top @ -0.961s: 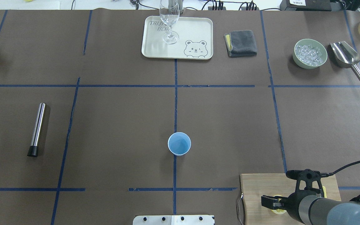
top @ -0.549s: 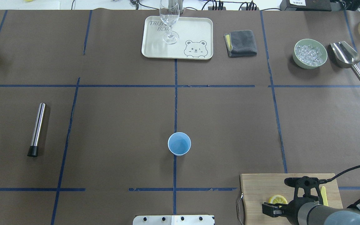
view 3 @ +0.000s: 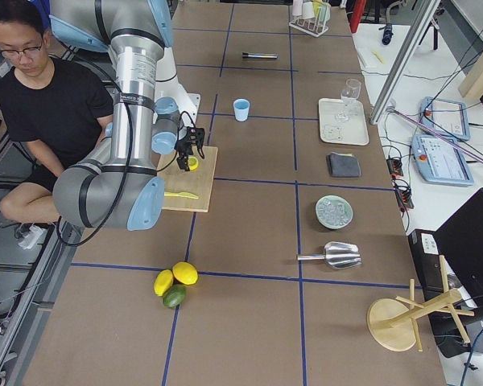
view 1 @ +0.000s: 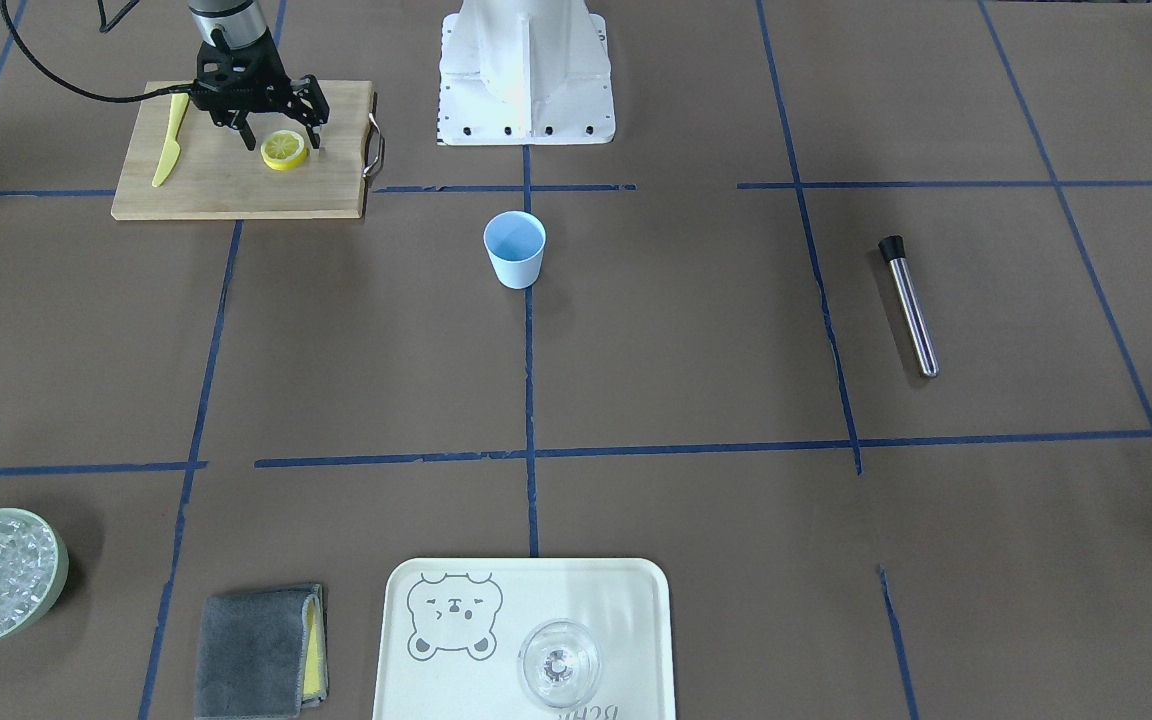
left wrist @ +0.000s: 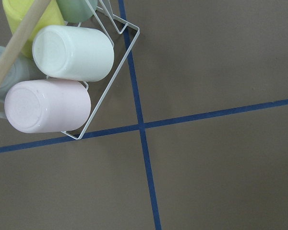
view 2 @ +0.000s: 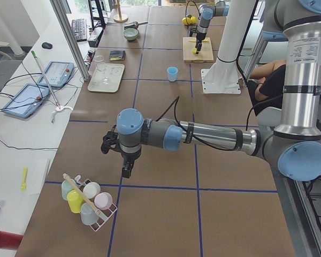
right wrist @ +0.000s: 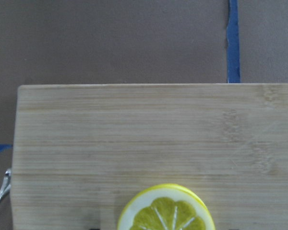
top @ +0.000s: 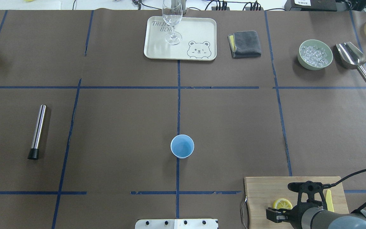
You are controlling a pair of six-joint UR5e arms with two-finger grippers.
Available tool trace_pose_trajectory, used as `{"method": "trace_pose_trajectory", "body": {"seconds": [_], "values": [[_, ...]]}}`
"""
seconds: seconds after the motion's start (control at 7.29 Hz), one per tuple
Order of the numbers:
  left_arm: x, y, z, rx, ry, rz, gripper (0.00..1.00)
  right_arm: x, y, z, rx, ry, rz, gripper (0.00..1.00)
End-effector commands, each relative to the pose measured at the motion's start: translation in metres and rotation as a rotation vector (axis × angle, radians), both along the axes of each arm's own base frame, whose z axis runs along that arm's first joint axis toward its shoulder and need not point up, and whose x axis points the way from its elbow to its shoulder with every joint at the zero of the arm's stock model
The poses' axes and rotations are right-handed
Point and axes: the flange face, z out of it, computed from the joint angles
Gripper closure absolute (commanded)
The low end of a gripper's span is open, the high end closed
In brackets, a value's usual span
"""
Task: Squeeze lemon into cup
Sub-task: 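Lower the right gripper down over the lemon slice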
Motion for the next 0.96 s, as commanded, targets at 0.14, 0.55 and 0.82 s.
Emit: {"method": "trace_pose_trajectory", "body": {"seconds": [0.14, 0.55, 0.82], "values": [[0.0, -0.002, 0.002, 0.02, 0.001, -0.004, 0.0, 0.001, -0.002, -0.001, -0.003, -0.001, 0.0, 0.41], [0.0, -0.002, 0.003, 0.021, 0.001, -0.004, 0.0, 0.003, -0.003, -0.003, -0.002, -0.005, 0.004, 0.62], [0.0, -0.002, 0.003, 0.02, 0.001, -0.004, 0.0, 0.008, -0.004, -0.012, -0.003, -0.022, 0.006, 0.64]]}}
